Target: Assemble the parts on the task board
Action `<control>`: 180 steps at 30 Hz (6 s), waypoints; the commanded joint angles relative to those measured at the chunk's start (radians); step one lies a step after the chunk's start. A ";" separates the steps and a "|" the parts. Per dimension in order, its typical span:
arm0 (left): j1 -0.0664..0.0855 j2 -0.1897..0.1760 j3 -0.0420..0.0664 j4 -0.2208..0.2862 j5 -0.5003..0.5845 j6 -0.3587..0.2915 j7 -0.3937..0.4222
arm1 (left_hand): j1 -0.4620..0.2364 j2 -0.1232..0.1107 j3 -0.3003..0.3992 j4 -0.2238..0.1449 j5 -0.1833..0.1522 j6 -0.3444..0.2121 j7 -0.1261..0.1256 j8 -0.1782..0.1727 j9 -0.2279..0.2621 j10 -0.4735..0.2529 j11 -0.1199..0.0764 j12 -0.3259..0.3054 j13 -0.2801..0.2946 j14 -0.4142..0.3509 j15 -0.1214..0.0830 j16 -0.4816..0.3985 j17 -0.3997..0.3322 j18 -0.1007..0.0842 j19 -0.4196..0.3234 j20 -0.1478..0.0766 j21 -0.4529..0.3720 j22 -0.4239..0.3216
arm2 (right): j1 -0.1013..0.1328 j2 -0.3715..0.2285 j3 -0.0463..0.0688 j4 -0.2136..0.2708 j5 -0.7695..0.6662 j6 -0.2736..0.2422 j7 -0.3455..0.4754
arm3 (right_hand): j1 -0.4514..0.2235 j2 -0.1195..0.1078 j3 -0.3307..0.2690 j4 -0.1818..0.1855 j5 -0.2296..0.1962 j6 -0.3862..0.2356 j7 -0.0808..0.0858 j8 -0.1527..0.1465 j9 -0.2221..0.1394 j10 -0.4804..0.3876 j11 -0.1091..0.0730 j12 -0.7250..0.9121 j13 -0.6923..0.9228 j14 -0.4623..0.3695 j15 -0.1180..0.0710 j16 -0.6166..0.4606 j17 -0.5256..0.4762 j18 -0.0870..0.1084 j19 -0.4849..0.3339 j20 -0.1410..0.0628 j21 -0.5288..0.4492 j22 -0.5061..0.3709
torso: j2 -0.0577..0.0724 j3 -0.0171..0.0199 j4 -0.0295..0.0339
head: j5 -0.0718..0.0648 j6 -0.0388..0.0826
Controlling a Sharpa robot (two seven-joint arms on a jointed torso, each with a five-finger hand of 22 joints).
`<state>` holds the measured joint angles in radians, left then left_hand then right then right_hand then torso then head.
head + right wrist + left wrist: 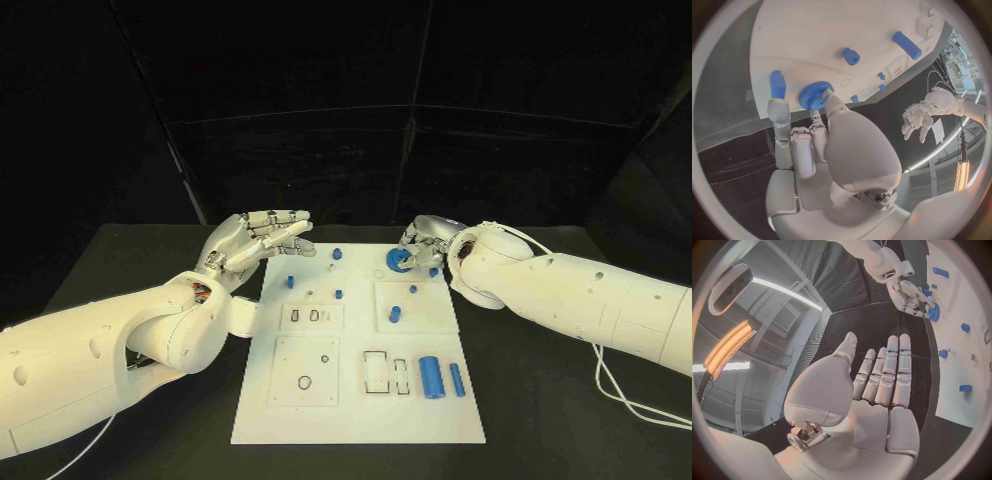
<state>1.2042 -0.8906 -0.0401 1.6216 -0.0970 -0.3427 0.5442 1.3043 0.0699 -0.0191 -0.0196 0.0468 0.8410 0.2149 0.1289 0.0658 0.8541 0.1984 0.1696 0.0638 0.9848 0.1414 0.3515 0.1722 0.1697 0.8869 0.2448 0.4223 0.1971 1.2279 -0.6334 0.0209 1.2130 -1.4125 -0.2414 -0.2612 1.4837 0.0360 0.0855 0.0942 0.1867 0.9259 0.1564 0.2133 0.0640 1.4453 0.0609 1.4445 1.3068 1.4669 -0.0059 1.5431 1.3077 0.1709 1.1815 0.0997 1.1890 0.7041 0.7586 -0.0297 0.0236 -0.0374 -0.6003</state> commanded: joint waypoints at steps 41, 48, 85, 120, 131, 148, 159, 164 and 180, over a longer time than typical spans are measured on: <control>0.006 0.008 0.000 0.002 -0.008 0.011 0.004 | -0.003 0.009 0.002 -0.005 0.003 -0.008 0.037 -0.007 -0.001 -0.008 0.004 -0.006 -0.001 -0.003 0.001 0.004 0.002 0.010 0.004 0.000 0.007 0.001 | 0.000 0.275 0.001 -0.077 -0.171 -0.052 0.070 | -0.055 -0.045 0.086 -0.024 -0.021 0.035 -0.005 -0.031 0.001 0.012 0.004 0.008 0.100 0.089 -0.004 0.005 0.194 -0.025 0.014 -0.005 0.023 0.027 | 0.001 0.0004 -0.0006 | 0.036 -0.007; 0.007 0.010 0.000 -0.001 -0.008 0.010 0.004 | -0.003 0.009 0.002 -0.005 0.003 -0.008 0.037 -0.007 -0.001 -0.008 0.004 -0.006 -0.001 -0.004 0.002 0.004 0.002 0.010 0.004 0.000 0.007 0.001 | -0.008 0.291 0.001 -0.104 -0.164 -0.018 0.069 | -0.066 -0.050 0.091 -0.025 -0.029 0.034 -0.003 -0.036 0.001 0.010 0.005 0.006 0.097 0.088 -0.003 0.004 0.191 -0.025 0.012 -0.004 0.023 0.025 | 0.001 0.0014 -0.0024 | 0.037 -0.012; 0.007 0.018 0.000 -0.008 -0.008 0.013 -0.003 | -0.001 0.009 0.003 -0.007 0.003 -0.008 0.038 -0.008 -0.001 -0.009 0.004 -0.007 -0.001 -0.006 0.003 0.003 0.002 0.009 0.002 0.000 0.006 0.001 | -0.013 0.272 0.000 -0.091 -0.165 -0.071 0.045 | -0.137 -0.095 0.085 -0.026 -0.007 -0.012 0.009 -0.077 0.001 -0.035 0.017 -0.045 0.037 0.084 0.007 -0.004 0.169 -0.022 -0.001 0.006 0.012 0.005 | 0.001 0.0015 -0.0015 | 0.036 -0.016; 0.007 0.008 0.000 -0.009 -0.008 0.017 -0.006 | -0.003 0.009 0.002 -0.008 0.003 -0.013 0.040 -0.012 -0.001 -0.014 0.007 -0.010 -0.001 -0.014 0.005 0.000 0.001 0.008 -0.004 0.001 0.005 0.000 | -0.017 0.153 -0.001 -0.011 0.038 -0.255 0.204 | -0.177 -0.080 -0.018 0.034 0.105 -0.048 0.019 -0.123 0.004 -0.042 0.026 -0.056 0.023 0.081 0.015 -0.009 0.158 -0.023 0.003 0.014 0.016 0.006 | -0.002 0.0020 -0.0076 | 0.032 -0.007; 0.007 -0.001 0.000 -0.016 -0.008 0.016 -0.003 | -0.003 0.009 0.002 -0.008 0.003 -0.013 0.040 -0.012 -0.001 -0.014 0.007 -0.010 -0.001 -0.014 0.005 0.000 0.001 0.008 -0.004 0.001 0.005 0.000 | -0.017 -0.090 -0.001 0.110 0.305 -0.165 0.440 | -0.127 -0.081 -0.019 -0.005 0.105 -0.048 0.021 -0.131 0.005 -0.072 0.027 -0.084 -0.008 0.066 0.016 -0.035 0.099 -0.011 -0.042 0.016 -0.027 -0.070 | -0.012 0.0120 -0.0367 | 0.019 -0.002; 0.005 0.015 0.000 -0.035 -0.008 0.019 -0.001 | -0.003 0.010 0.002 -0.008 0.003 -0.012 0.039 -0.012 -0.001 -0.014 0.007 -0.010 -0.001 -0.015 0.005 0.000 0.001 0.008 -0.005 0.001 0.005 0.000 | -0.049 -0.184 -0.002 0.076 0.335 -0.114 0.430 | -0.087 -0.092 -0.020 -0.044 0.105 -0.060 0.023 -0.139 0.003 -0.071 0.028 -0.083 -0.006 0.070 0.016 -0.031 0.112 -0.013 -0.037 0.015 -0.026 -0.066 | -0.011 0.0182 -0.0407 | -0.039 -0.011; 0.004 0.016 0.000 -0.043 -0.008 0.021 -0.003 | -0.002 0.010 0.003 -0.009 0.003 -0.012 0.039 -0.012 -0.001 -0.014 0.006 -0.010 -0.001 -0.015 0.005 0.000 0.001 0.008 -0.005 0.001 0.005 0.000 | -0.071 -0.169 -0.002 0.032 0.319 -0.107 0.429 | -0.075 -0.099 -0.024 -0.060 0.095 -0.063 0.024 -0.140 0.004 -0.072 0.029 -0.083 -0.006 0.072 0.017 -0.029 0.116 -0.013 -0.037 0.016 -0.027 -0.068 | -0.011 0.0173 -0.0390 | -0.045 -0.015; 0.004 0.017 0.000 -0.045 -0.008 0.024 -0.005 | -0.002 0.010 0.003 -0.009 0.003 -0.012 0.039 -0.012 -0.001 -0.014 0.006 -0.010 -0.001 -0.015 0.005 0.000 0.001 0.008 -0.005 0.001 0.005 0.000 | -0.072 -0.162 -0.002 0.012 0.312 -0.101 0.422 | -0.074 -0.099 -0.025 -0.062 0.094 -0.064 0.024 -0.141 0.003 -0.072 0.029 -0.083 -0.006 0.072 0.017 -0.028 0.120 -0.013 -0.037 0.016 -0.027 -0.069 | -0.011 0.0180 -0.0389 | -0.054 -0.017; 0.003 0.017 0.000 -0.042 -0.008 0.026 -0.007 | -0.002 0.010 0.003 -0.009 0.003 -0.012 0.039 -0.012 -0.001 -0.014 0.006 -0.011 -0.001 -0.016 0.006 0.000 0.001 0.008 -0.006 0.002 0.005 0.000 | -0.078 -0.142 -0.002 -0.024 0.253 -0.072 0.394 | -0.064 -0.082 -0.029 -0.082 0.040 -0.063 0.025 -0.137 0.006 -0.071 0.031 -0.080 -0.004 0.073 0.019 -0.027 0.122 -0.013 -0.035 0.017 -0.026 -0.067 | -0.011 0.0179 -0.0391 | -0.052 -0.020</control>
<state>1.2062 -0.8744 -0.0406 1.5777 -0.0976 -0.3314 0.5324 1.3043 0.0699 -0.0163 -0.0223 0.0468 0.8342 0.2141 0.1205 0.0659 0.8469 0.2056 0.1635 0.0639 0.9737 0.1448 0.3515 0.1725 0.1696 0.8869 0.2448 0.4223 0.1963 1.1490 -0.7764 0.0185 1.1899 -1.1336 -0.3335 0.1380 1.4135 -0.0469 0.0567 0.0168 0.2303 0.8641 0.1826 0.0763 0.0680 1.3754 0.0911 1.3620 1.3015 1.4669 0.0161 1.5124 1.3075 0.1552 1.1473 0.1162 1.1664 0.6359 0.7476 -0.0122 -0.0158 -0.0898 -0.6206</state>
